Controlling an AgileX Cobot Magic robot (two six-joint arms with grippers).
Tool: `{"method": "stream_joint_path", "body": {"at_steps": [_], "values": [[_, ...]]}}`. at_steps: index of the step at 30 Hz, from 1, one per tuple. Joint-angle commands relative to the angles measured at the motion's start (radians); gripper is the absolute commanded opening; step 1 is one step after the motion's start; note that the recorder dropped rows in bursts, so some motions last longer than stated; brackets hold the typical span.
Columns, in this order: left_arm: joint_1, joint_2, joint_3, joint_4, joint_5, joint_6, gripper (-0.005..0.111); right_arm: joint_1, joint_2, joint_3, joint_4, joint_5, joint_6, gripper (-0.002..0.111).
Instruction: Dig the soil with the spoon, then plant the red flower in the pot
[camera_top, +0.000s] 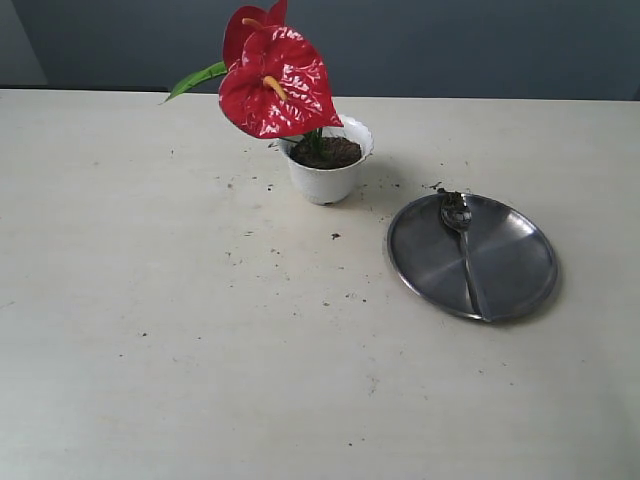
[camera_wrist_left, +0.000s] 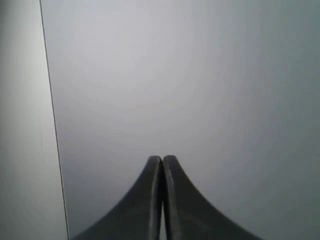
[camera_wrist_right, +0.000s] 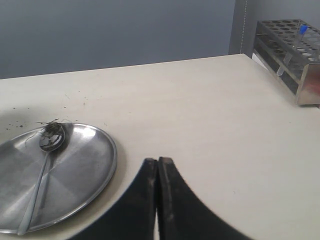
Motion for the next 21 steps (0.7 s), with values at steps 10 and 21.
{"method": "stream_joint_path", "body": {"at_steps": [10,21], "values": [[0.006,-0.152,0.133,-0.005,0.081,-0.001,0.0,-0.004,-0.004,0.002,-0.001,-0.005,-0.001,-0.001],[0.006,-0.212,0.311,-0.06,0.109,-0.005,0.0,-0.004,-0.004,0.002,-0.001,-0.005,-0.001,-0.001]]}}
